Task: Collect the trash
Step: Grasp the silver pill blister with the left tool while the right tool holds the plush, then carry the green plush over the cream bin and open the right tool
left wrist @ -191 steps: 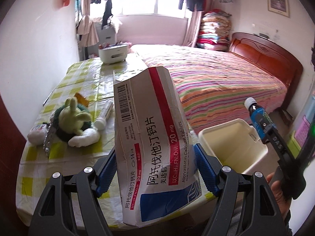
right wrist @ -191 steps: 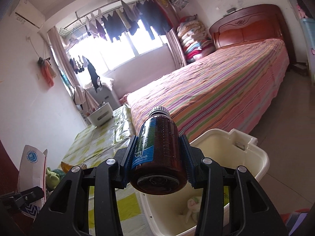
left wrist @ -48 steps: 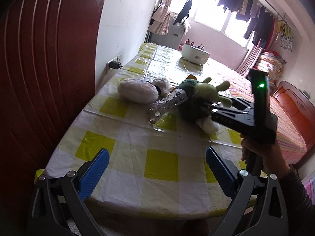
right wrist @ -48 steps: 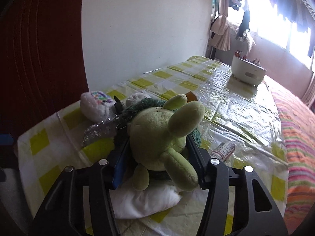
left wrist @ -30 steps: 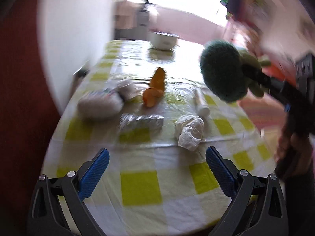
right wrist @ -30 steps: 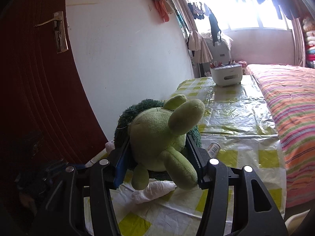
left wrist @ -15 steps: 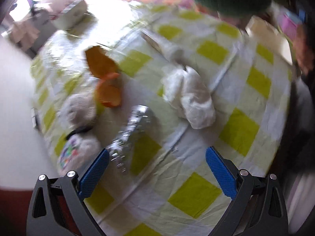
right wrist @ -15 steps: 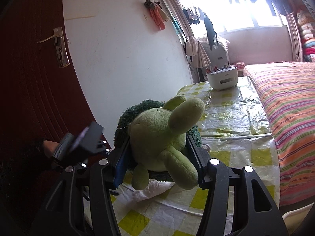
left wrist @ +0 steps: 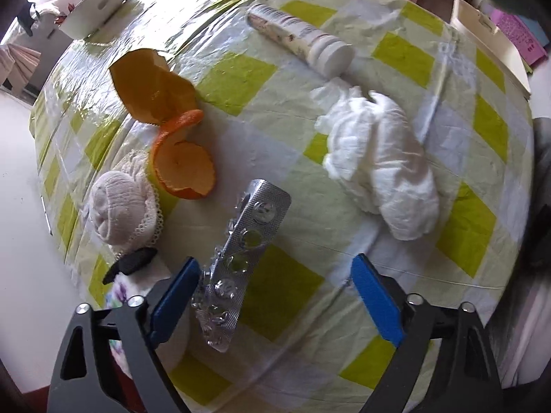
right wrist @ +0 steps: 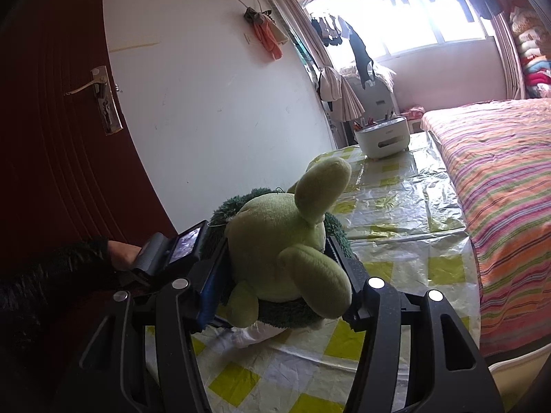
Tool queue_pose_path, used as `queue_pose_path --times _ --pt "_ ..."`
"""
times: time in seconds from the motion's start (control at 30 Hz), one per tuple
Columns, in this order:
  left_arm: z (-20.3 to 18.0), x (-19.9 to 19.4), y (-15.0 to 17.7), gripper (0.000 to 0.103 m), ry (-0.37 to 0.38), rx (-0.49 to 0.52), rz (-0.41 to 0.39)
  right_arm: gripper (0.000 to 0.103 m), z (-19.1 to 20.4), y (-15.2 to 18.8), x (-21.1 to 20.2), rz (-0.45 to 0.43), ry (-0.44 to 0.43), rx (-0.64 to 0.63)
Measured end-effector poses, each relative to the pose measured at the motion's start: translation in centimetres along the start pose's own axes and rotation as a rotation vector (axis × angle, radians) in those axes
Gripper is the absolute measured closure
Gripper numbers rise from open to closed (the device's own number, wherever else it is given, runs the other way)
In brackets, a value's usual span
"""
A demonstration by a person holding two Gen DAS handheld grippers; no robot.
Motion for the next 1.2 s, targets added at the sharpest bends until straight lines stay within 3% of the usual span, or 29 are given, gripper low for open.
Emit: queue_pose_path --times 0.13,0.23,0.3,0.37,0.8,1.2 --pt "0.7 0.4 -0.8 0.037 0.092 -0.051 0.011 0.049 0.1 -0.1 -0.2 -0.006 0.005 -0.004" --pt "1.0 0.4 -1.1 0.040 0.109 -0.067 -0.002 0.049 0.2 -0.2 -0.4 -0.020 0.003 -0.002" --pt "1.2 0.4 -1.1 0.051 0.122 -0.085 -0.012 0.050 0.3 -0.4 -0.6 -0.028 0.012 -0.009" --pt "1.1 0.1 -1.1 0.070 0.122 -0.090 -0.035 0.051 0.6 -0.6 -0.7 -0.030 0.016 -0.020" --pt "-1.0 -1.4 2.6 0.072 0.062 -0.180 -0.168 0.052 1.4 -0.6 -1.8 -0.056 0.037 -0.046" --pt "-4.6 -5.4 5.0 0.072 0.056 -0.230 -0.366 0.052 0.5 -0.1 -3.5 -0.081 0.088 -0.030"
Point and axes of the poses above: each gripper's, at about its wrist camera, not at the fingertips, and x roughly the way its jaws point, z to its left, y to its underside, the point moved 5 cm from there along x, roughly the way its jaws point, and after that the axes turned 8 degrees about -x, right-handed, at the moved point
